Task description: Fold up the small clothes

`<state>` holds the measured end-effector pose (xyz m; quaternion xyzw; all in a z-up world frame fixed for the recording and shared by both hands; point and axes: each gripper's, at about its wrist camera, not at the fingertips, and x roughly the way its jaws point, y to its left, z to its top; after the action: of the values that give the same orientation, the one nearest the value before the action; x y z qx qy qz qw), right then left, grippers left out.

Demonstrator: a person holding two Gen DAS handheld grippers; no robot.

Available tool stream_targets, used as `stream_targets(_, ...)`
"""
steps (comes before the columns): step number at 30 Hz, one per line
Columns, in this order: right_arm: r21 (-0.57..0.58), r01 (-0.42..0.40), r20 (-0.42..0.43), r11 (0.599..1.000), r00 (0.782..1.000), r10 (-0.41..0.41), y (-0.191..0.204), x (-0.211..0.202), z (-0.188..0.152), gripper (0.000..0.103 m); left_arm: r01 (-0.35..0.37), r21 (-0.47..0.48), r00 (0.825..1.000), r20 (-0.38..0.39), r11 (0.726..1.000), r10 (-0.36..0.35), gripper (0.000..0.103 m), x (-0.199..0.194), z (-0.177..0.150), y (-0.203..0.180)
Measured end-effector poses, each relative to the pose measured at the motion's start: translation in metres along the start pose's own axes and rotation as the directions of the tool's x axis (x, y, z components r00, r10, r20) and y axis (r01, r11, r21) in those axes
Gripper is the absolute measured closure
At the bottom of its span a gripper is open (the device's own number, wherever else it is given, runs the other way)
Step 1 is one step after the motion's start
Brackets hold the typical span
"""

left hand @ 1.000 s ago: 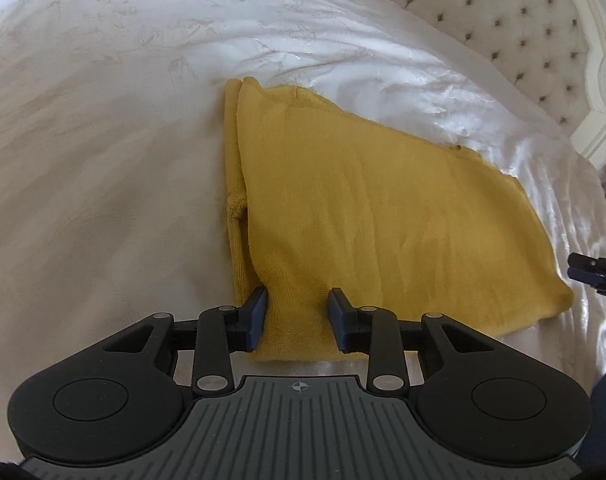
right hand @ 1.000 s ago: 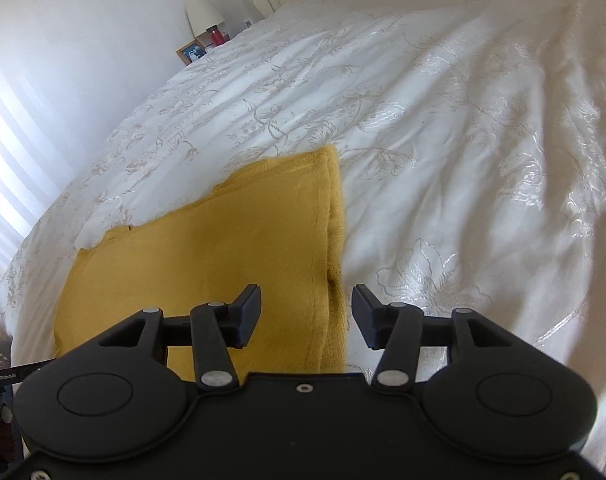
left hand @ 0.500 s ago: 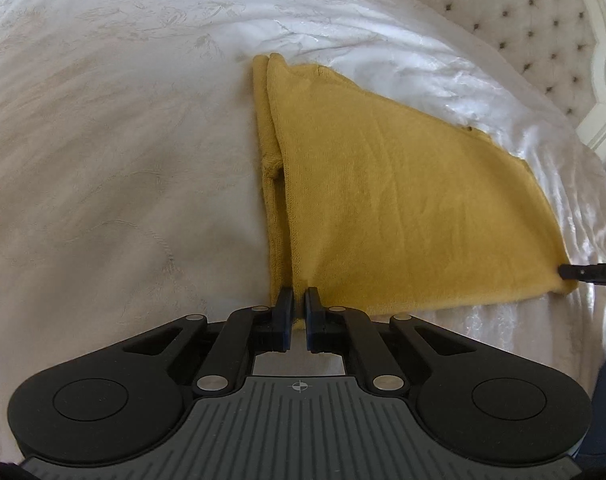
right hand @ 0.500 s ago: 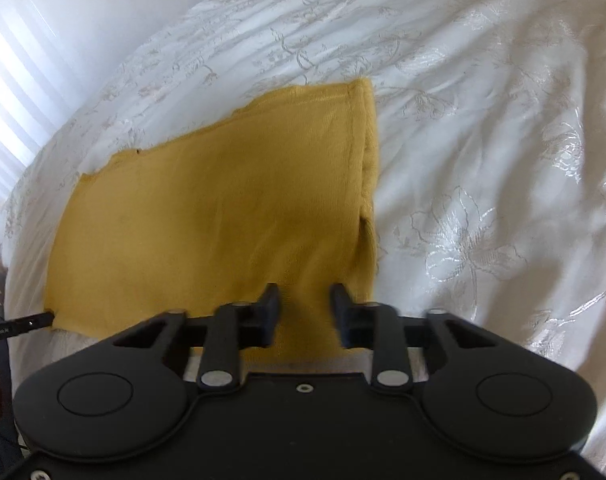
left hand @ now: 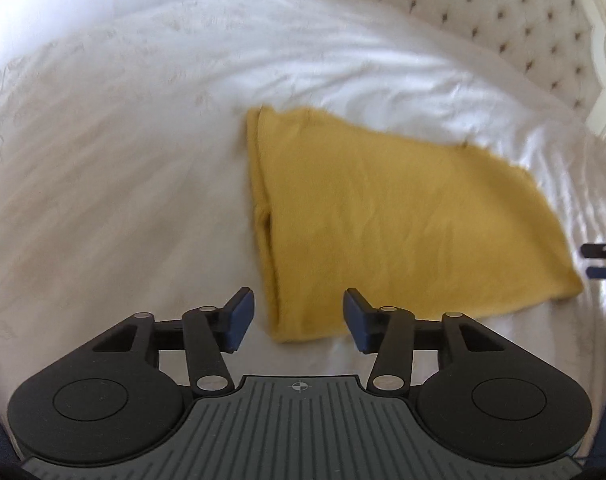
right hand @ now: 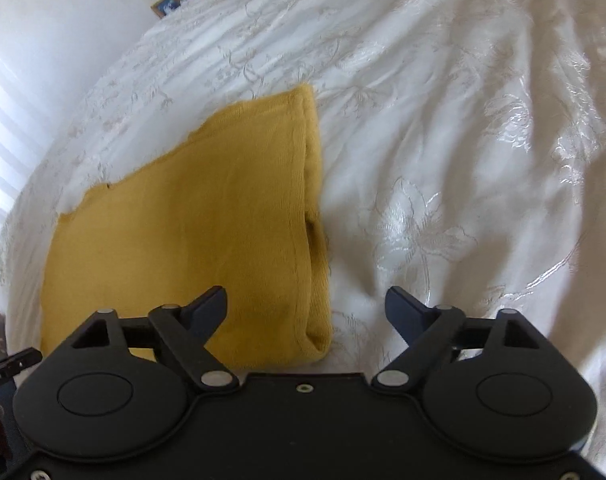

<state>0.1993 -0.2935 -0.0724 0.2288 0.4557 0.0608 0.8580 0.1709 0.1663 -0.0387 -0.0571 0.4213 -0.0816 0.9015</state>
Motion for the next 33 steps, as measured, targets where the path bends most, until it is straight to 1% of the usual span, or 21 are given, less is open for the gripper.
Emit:
stream_targets(1, 0.016, -0.014, 0.017, 1.0, 1.0, 0.014, -0.002, -0.002, 0.001, 0.015, 0.012, -0.006, 1.0, 0.008, 1.0, -0.012, 0.038, -0.003, 0.003, -0.003)
stream_targets(2, 0.024, -0.023, 0.034, 0.999, 0.999, 0.022, -0.003, -0.004, 0.003, 0.011, 0.026, -0.014, 0.999, 0.021, 1.0, -0.026, 0.028, -0.006, 0.007, -0.008)
stream_targets(4, 0.018, -0.029, 0.068, 0.999, 0.997, 0.027, -0.004, -0.004, 0.003, 0.003, 0.046, -0.025, 0.998, 0.044, 0.999, -0.045, 0.021, -0.009, 0.013, -0.017)
stream_targets(6, -0.004, -0.04, 0.092, 0.999, 0.995, 0.041, -0.004, -0.004, 0.004, 0.001, 0.051, -0.028, 0.997, 0.052, 0.998, -0.05, 0.017, -0.008, 0.019, -0.027)
stream_targets(8, -0.025, -0.051, 0.102, 0.998, 0.993, 0.053, 0.0, 0.0, 0.005, 0.001, 0.046, -0.03, 0.997, 0.061, 0.998, -0.044, 0.008, -0.003, 0.025, -0.037)
stream_targets(10, -0.044, -0.06, 0.11, 0.997, 0.992, 0.065, 0.002, 0.002, 0.005, 0.001, 0.041, -0.034, 0.997, 0.066, 0.999, -0.039, 0.008, 0.003, 0.03, -0.046)
stream_targets(13, -0.051, -0.067, 0.135, 0.996, 0.988, 0.074, 0.003, 0.008, 0.007, 0.001, 0.031, -0.045, 0.998, 0.052, 0.999, -0.028, 0.008, 0.017, 0.039, -0.059)
stream_targets(18, -0.026, -0.033, 0.164, 0.999, 0.986, 0.037, -0.001, 0.013, 0.01, 0.001, 0.009, -0.02, 0.999, 0.047, 1.0, -0.008, 0.008, 0.043, 0.058, -0.089)
stream_targets(22, -0.005, -0.038, 0.187, 0.999, 0.982, 0.038, -0.006, 0.012, 0.011, 0.001, -0.051, 0.009, 0.998, 0.029, 0.999, 0.051, 0.008, 0.07, 0.072, -0.112)
stream_targets(24, 0.013, -0.044, 0.193, 0.999, 0.98, 0.04, -0.01, 0.014, 0.012, 0.001, -0.065, 0.022, 0.998, 0.02, 0.998, 0.064, 0.008, 0.082, 0.077, -0.12)
stream_targets(29, 0.061, -0.061, 0.163, 0.996, 0.985, 0.05, -0.02, 0.023, 0.013, 0.001, -0.11, 0.05, 0.994, 0.002, 0.993, 0.11, 0.008, 0.105, 0.085, -0.133)
stream_targets(33, 0.056, -0.061, 0.139, 0.997, 0.989, 0.053, -0.02, 0.03, 0.013, 0.001, -0.139, 0.064, 0.99, -0.022, 0.988, 0.141, 0.008, 0.123, 0.089, -0.139)
